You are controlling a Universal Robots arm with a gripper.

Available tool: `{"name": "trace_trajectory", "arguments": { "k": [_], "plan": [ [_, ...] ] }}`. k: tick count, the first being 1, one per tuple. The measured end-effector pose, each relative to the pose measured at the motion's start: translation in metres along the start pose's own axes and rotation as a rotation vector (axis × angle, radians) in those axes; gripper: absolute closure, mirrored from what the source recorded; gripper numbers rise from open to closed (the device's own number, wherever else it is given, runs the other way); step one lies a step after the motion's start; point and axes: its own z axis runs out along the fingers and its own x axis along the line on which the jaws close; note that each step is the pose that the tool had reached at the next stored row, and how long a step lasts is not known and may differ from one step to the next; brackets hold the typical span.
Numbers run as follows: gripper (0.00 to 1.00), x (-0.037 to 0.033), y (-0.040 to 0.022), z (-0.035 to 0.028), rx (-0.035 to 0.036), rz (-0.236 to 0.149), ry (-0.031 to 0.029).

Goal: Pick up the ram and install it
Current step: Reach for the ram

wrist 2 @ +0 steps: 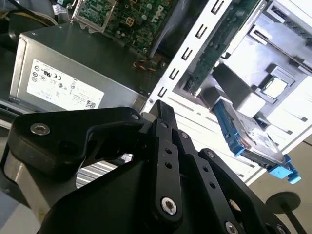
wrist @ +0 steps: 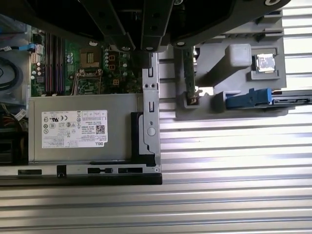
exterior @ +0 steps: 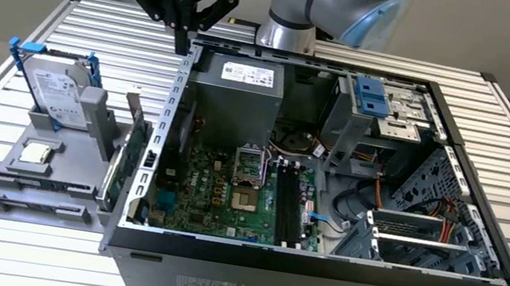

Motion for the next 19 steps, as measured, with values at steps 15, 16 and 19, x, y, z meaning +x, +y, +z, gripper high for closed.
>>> {"name": "trace_trajectory", "arguments": {
  "k": [15, 16, 19],
  "plan": [
    [1.0, 0.0101, -0.0005, -0.0002, 0.0, 0.0, -0.0001],
    [1.0, 0.0106, -0.0006, -0.0002, 0.0, 0.0, 0.0],
    [1.0, 0.0118, -0.0006, -0.0002, 0.0, 0.0, 0.0]
  ]
}}
